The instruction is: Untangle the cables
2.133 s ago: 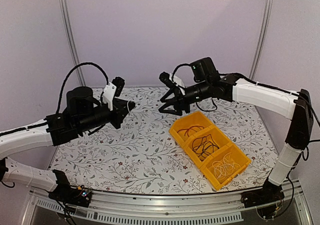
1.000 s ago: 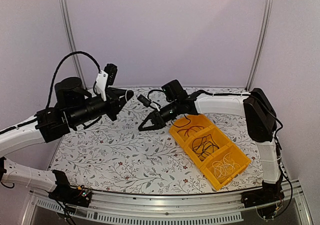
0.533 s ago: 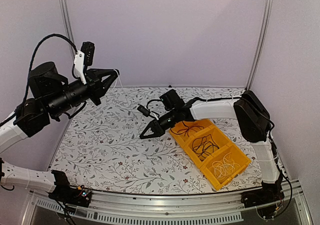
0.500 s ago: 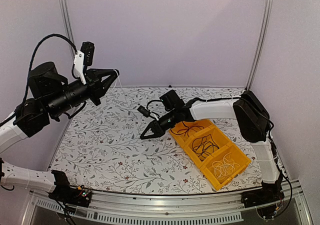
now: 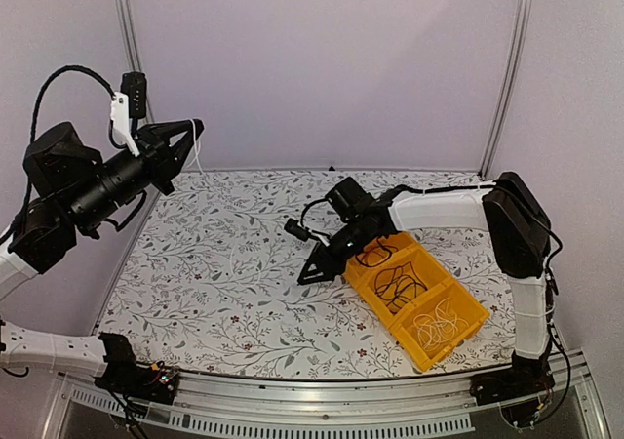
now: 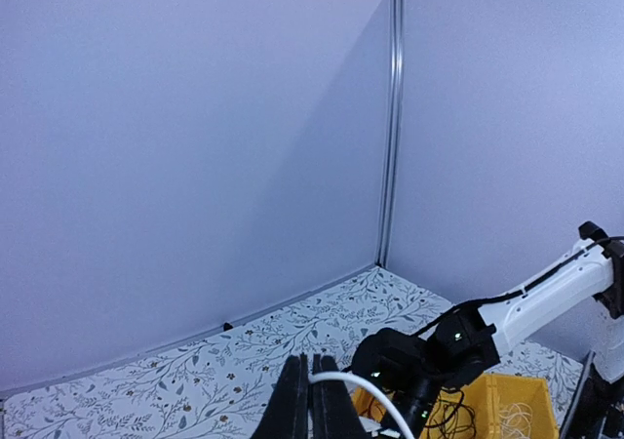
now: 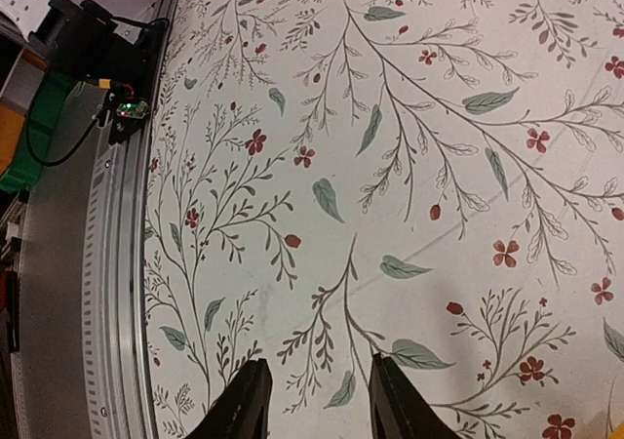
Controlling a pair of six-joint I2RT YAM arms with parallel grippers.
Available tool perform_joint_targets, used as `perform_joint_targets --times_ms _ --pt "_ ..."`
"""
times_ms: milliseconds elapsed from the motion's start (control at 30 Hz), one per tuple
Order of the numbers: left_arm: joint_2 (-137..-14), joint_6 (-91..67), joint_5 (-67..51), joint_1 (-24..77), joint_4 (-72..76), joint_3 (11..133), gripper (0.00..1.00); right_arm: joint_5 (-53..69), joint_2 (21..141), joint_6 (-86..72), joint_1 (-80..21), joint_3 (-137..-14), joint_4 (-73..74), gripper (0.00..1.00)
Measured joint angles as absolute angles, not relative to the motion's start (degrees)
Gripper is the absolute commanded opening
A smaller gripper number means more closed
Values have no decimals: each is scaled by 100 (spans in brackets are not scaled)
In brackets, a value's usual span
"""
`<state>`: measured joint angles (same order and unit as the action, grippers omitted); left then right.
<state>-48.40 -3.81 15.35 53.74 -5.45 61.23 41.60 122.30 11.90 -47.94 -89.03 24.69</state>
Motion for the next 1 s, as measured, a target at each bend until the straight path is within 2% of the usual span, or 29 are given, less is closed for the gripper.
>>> perform_joint_targets --times_ms 267,400,633,767,1000 --pt "-5277 -368 1396 5374 -423 6095 0 4056 9887 1992 -4182 -8040 2757 42" --pt "-5859 -493 851 5380 -349 6099 0 3944 8785 2187 -2967 -7367 2674 46" --pt "-7181 -674 -279 5651 64 6281 0 3756 7795 1964 -523 -5780 2018 51" --pt "-8005 -694 -764 5892 305 6689 0 3240 7422 2038 -399 -5247 1739 52" --pt "-9327 -690 -1507 6233 690 7712 0 2528 7369 2200 -362 -5218 1323 53"
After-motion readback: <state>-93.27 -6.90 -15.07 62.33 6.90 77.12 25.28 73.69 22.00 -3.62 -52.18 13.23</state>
